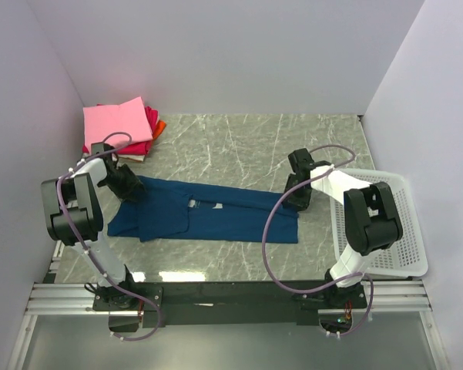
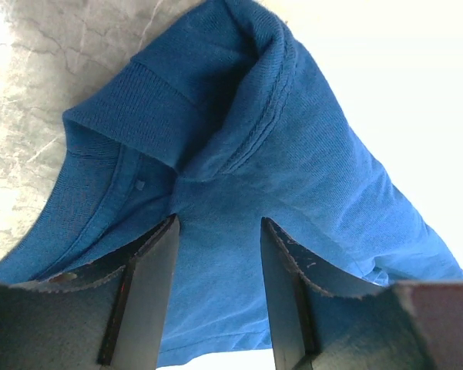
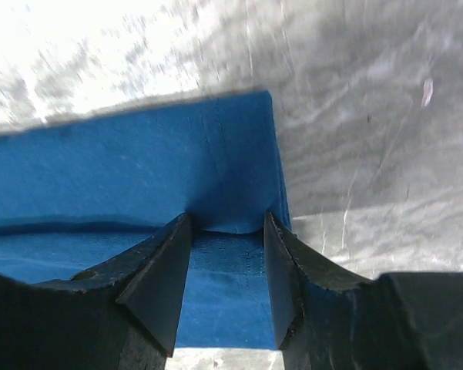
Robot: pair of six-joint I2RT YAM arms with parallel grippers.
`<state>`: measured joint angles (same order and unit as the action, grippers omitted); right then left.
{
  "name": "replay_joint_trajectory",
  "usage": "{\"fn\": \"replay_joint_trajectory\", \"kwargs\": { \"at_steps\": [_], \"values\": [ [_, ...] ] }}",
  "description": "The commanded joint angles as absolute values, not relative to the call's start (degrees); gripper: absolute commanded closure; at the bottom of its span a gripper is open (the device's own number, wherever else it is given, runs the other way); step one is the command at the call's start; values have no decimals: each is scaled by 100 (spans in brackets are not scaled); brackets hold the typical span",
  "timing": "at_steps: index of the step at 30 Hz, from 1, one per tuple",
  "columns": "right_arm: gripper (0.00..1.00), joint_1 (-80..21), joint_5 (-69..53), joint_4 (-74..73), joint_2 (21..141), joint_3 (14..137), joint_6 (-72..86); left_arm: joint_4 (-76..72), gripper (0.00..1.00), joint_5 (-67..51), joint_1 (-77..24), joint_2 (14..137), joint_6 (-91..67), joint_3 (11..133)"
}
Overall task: Fold and stack the t-shirts
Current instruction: Fold the tshirt
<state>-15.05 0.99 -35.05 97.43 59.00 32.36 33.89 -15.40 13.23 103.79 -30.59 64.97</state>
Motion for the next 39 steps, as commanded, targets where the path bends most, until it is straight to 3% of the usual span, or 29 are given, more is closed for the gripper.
{"fn": "replay_joint_trajectory", "kwargs": {
  "at_steps": [1,18,39],
  "values": [
    [51,-1643,149,-3471,9387,5819,3427,3208,47,-1529,1362,10582,-2900,6600],
    [59,-2083,457,-3858,9466,5845,3621,3164,47,-1327,1494,10687,-2953,6583],
    [60,-2153,562,-4078,8789,5335,3463,3103,46,-1318,1723,10714,-2953,6583]
  ]
}}
